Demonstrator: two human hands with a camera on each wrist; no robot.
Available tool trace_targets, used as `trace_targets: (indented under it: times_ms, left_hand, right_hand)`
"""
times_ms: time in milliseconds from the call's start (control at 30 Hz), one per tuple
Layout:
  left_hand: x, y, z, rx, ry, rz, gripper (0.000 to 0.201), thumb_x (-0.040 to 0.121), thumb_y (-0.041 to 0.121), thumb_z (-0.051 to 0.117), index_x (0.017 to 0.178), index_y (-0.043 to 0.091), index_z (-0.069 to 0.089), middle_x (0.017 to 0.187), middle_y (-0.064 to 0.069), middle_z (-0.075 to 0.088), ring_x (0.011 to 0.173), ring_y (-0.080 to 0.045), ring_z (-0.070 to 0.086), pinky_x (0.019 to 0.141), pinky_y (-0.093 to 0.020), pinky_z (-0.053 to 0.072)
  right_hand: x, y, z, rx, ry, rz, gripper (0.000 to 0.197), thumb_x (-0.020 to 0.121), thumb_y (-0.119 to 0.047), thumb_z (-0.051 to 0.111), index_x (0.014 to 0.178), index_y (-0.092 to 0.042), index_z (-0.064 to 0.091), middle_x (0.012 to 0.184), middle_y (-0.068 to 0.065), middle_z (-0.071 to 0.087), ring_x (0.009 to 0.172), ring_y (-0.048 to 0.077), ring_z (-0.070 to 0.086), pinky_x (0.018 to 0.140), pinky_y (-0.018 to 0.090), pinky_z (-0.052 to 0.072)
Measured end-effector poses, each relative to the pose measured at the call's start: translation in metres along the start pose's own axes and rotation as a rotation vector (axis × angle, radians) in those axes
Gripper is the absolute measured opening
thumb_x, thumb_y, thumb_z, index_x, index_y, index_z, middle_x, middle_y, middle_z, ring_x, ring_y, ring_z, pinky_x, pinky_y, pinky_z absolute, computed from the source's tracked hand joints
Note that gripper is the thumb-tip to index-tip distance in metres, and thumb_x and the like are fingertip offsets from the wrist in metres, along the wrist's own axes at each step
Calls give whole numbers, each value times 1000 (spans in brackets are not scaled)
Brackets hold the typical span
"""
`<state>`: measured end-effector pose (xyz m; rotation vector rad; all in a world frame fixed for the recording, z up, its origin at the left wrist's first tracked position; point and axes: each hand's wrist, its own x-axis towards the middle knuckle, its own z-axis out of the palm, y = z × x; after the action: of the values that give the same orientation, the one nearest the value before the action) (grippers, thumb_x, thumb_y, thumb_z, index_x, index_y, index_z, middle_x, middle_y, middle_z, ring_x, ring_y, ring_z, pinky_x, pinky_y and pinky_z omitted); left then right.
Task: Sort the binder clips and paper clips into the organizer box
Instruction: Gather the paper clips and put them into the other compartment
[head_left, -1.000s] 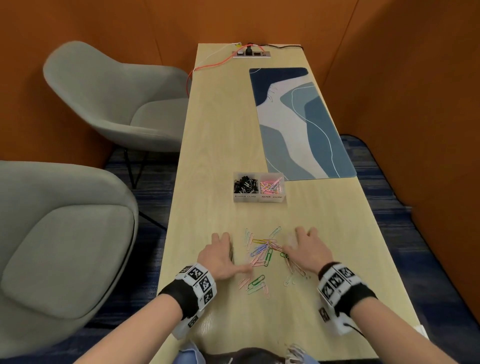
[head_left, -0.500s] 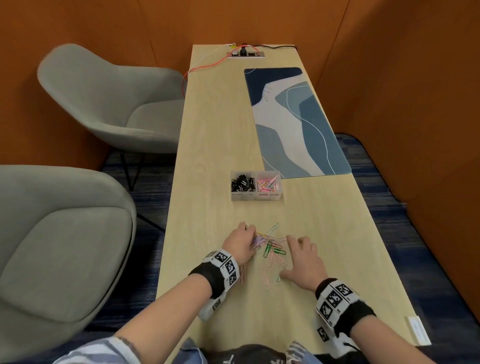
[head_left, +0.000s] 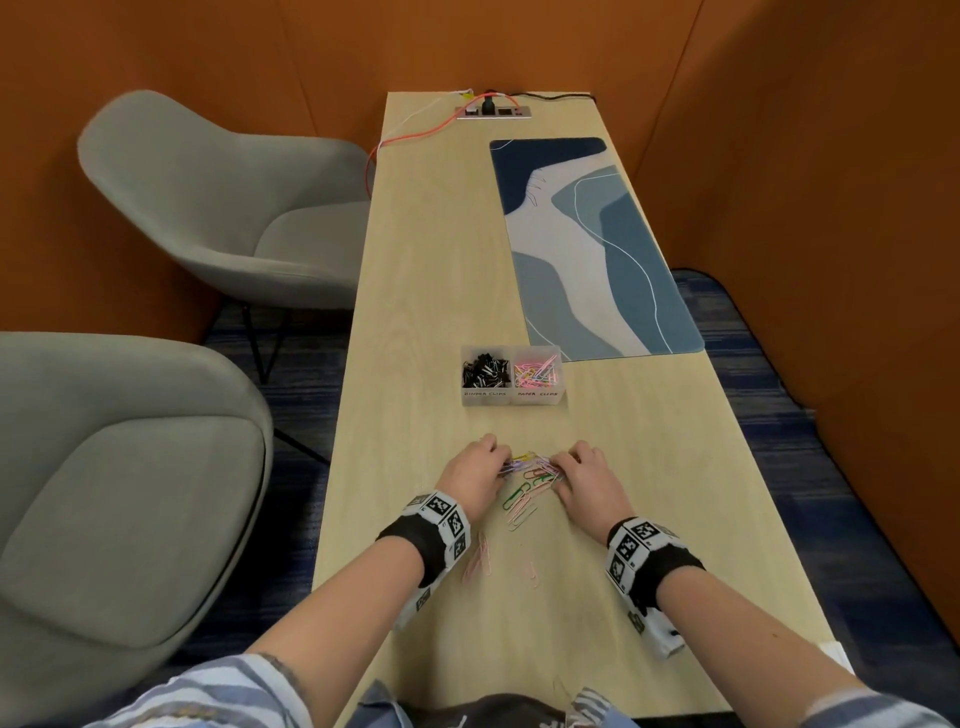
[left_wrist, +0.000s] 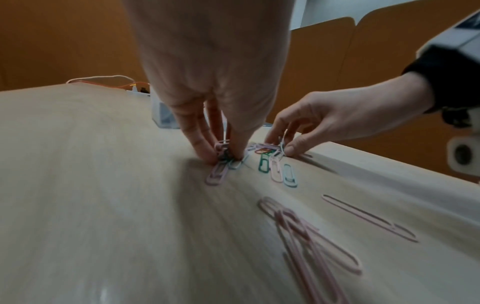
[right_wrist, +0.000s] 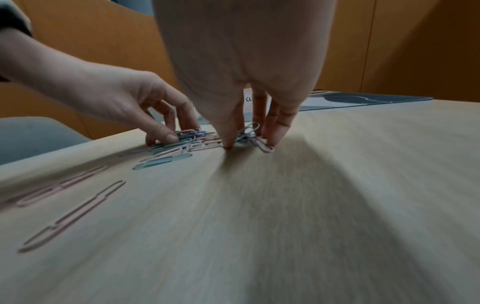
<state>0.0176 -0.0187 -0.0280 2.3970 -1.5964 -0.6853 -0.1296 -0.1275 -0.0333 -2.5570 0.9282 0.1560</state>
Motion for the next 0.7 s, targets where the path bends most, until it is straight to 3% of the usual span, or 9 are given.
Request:
trace_targets:
  times_ms: [133,333,567,633,700]
  left_hand:
    - [-5,-8,2,-60,52,-51,22,93,18,54,114,9,56,112,-8,54,100,-26,57,87,-36,48]
    - [-2,-17,-4,-209,40,-128,15,88,17,61,101,11,56,105,-8,60,87,-18,53,82,-28,44]
    - [16,-1,-34,-534,123,-193,18,83,14,69,87,15,52,81,0,56,73,-17,53,73,-32,48]
    - [30,9,-49,-641,149,-217,18,84,13,69,89,14,52,77,0,55,71,-19,54,74,-37,51]
    - [50,20,-65,-693,194,-262,19,82,16,71,84,16,52,75,0,56,72,-20,56,78,-38,53]
  right_hand:
    - [-1,4,3,44,25,18,21,91,-20,53,107,-6,55,111,13,47,105,28,46,87,37,46]
    - [-1,1,2,45,-41,24,15,92,-15,49,101,-5,54,109,14,51,103,30,50,87,36,43]
    - [-3,2,0,190,-57,107,10,89,-14,52,95,-8,55,102,13,60,94,28,56,78,30,39]
    - [-4,2,-2,256,-53,151,2,87,-14,54,86,-13,52,100,13,62,93,28,57,76,30,39]
    - [-3,3,-3,321,-39,196,9,86,-14,56,83,-15,48,99,14,64,93,29,58,78,31,42]
